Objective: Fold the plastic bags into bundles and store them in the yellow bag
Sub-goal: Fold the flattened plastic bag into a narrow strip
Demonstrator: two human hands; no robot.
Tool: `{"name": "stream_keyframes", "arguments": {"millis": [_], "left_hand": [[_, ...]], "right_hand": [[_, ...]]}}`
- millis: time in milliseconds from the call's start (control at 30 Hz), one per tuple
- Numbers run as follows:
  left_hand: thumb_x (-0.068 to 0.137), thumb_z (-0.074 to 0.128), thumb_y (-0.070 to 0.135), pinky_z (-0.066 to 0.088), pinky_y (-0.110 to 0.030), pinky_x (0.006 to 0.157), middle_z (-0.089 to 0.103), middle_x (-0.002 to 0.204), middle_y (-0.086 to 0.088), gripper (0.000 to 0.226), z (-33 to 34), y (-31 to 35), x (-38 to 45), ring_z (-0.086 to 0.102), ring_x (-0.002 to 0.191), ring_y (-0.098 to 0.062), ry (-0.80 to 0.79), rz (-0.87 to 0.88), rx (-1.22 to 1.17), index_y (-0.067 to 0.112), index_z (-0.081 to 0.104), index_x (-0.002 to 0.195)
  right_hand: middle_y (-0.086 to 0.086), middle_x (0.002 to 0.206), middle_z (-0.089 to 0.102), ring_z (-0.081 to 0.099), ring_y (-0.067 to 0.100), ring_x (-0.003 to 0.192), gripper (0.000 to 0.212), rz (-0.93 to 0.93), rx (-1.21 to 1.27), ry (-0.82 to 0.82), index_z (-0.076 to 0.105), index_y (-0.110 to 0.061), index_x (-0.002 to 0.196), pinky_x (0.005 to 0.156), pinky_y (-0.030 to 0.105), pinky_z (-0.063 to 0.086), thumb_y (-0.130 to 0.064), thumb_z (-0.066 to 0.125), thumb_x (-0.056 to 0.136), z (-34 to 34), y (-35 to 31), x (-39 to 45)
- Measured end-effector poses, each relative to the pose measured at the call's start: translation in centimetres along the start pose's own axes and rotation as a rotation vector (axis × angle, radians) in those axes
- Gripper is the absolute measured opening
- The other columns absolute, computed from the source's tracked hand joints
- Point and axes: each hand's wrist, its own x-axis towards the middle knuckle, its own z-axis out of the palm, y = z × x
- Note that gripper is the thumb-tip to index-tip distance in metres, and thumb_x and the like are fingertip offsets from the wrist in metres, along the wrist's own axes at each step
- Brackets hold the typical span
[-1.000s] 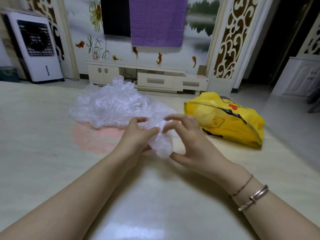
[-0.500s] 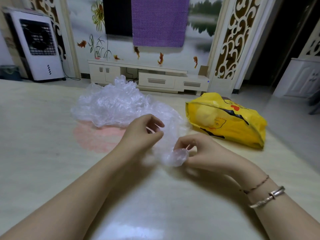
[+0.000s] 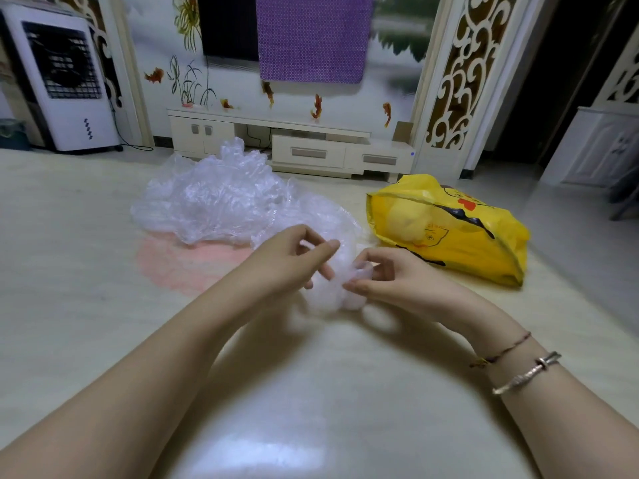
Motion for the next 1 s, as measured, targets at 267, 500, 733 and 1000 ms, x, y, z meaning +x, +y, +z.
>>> {"name": "stream_keyframes", "arguments": {"millis": [267, 500, 733, 1000], "left_hand": [[0.082, 0.074, 0.037, 0.046, -0.026, 0.063, 0.071, 0.082, 0.001, 0.040, 0.2, -1.3, 0.2, 0.063, 0.060, -0.012, -0.047, -0.115, 0.182, 0.022, 0.053, 0.112], [0.083, 0.069, 0.016, 0.047, -0.026, 0.062, 0.073, 0.083, -0.003, 0.043, 0.2, -1.7, 0.5, 0.063, 0.059, -0.017, -0.013, -0.159, 0.160, 0.022, 0.048, 0.120], [0.078, 0.072, 0.016, 0.053, -0.037, 0.080, 0.074, 0.089, -0.006, 0.055, -0.2, -2.0, 1.0, 0.065, 0.069, -0.020, -0.028, -0.190, 0.153, 0.020, 0.045, 0.126], [0.075, 0.078, 0.018, 0.042, -0.026, 0.064, 0.062, 0.070, 0.000, 0.049, -1.6, -1.5, 0.9, 0.054, 0.067, -0.013, -0.055, -0.244, -0.063, 0.023, 0.057, 0.119]], "right_hand": [[0.010, 0.073, 0.064, 0.057, 0.017, 0.063, 0.041, 0.087, 0.005, 0.232, 0.042, -0.018, 0.089, 0.057, 0.029, 0.043, -0.024, 0.080, 0.076, 1.3, 0.6, 1.3], [-0.009, 0.078, 0.051, 0.043, 0.004, 0.062, 0.031, -0.156, -0.031, 0.397, 0.046, -0.015, 0.086, 0.057, 0.017, 0.037, -0.009, 0.075, 0.078, 0.3, -0.1, 1.0], [-0.012, 0.106, 0.063, 0.055, 0.002, 0.098, 0.029, -0.237, -0.259, 0.078, 0.067, -0.029, 0.097, 0.074, 0.009, 0.037, -0.012, 0.053, 0.077, 0.7, -0.1, -0.1], [-0.010, 0.106, 0.059, 0.053, 0.002, 0.099, 0.029, -0.220, -0.402, 0.013, 0.062, -0.023, 0.106, 0.086, 0.016, 0.042, -0.017, 0.068, 0.078, 0.9, 0.8, 0.0]]}}
